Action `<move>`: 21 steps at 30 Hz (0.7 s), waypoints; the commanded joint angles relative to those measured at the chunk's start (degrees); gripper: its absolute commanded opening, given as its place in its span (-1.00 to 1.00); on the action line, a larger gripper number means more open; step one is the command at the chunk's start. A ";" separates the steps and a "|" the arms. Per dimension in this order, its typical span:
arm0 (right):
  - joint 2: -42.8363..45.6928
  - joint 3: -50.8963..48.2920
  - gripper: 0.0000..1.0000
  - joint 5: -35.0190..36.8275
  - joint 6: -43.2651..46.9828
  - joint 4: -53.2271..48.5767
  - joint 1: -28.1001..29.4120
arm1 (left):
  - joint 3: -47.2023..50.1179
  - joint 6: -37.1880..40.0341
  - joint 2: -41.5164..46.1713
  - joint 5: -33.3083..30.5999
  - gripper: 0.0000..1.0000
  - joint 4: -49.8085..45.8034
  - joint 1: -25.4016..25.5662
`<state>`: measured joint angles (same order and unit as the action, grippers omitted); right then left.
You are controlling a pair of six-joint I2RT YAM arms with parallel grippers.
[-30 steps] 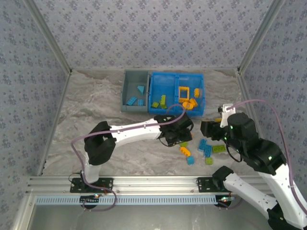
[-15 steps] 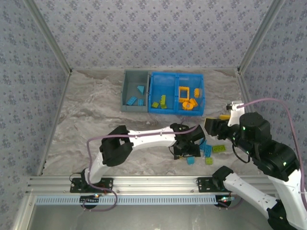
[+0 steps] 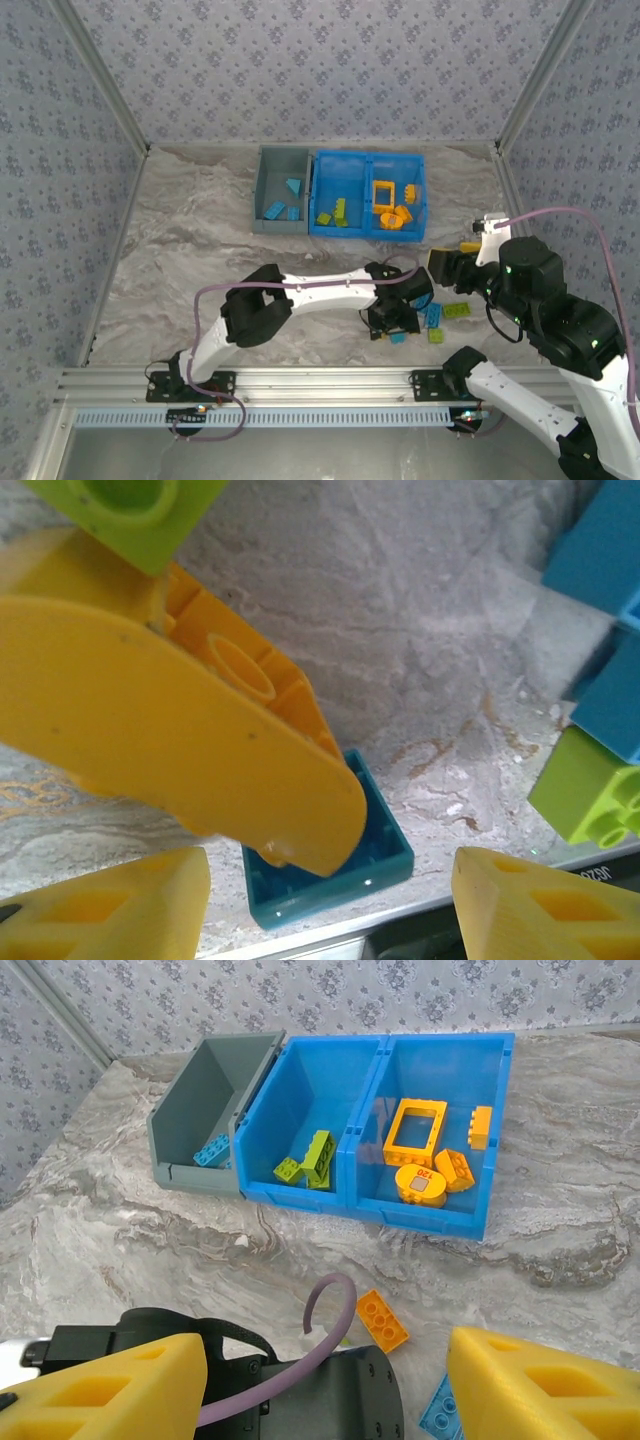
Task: Sort the legos into containers by color
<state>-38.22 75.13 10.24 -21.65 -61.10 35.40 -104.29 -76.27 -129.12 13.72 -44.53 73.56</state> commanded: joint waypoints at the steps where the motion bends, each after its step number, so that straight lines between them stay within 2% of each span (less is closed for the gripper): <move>1: 0.43 -0.36 0.35 1.10 -0.58 0.51 0.00 | -4.34 -0.76 -2.80 -0.38 0.24 -4.36 0.37; 13: 1.21 -0.39 0.35 1.09 -0.70 -0.81 -0.02 | -3.24 -1.37 -1.55 -2.99 -0.35 -2.72 0.43; 21: 1.35 2.30 0.35 -1.41 0.60 -0.18 0.02 | -9.16 3.82 4.47 -8.36 -0.43 -6.89 1.11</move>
<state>-37.52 75.07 10.09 -21.63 -61.36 35.40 -109.73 -75.22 -131.15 9.13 -48.64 74.06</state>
